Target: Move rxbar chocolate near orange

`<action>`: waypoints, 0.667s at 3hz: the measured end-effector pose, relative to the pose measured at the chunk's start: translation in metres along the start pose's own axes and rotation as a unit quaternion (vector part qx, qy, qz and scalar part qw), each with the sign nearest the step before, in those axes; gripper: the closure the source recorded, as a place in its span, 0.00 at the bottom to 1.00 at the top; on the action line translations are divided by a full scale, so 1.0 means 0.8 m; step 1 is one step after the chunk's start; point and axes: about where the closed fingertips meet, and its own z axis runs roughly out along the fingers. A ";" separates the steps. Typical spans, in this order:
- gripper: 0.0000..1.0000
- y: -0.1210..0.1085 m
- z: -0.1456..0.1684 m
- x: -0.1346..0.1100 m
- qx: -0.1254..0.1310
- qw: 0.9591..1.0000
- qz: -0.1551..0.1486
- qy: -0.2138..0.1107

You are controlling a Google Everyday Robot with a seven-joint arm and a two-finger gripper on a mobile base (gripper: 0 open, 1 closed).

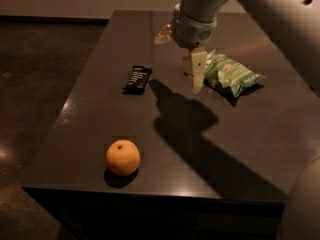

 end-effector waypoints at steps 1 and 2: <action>0.00 -0.021 0.020 -0.030 -0.012 0.998 -0.054 -0.027; 0.00 -0.041 0.042 -0.052 -0.012 0.994 -0.101 -0.041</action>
Offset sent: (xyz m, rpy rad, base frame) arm 0.0074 0.0726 -0.0272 0.0017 0.0311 0.3294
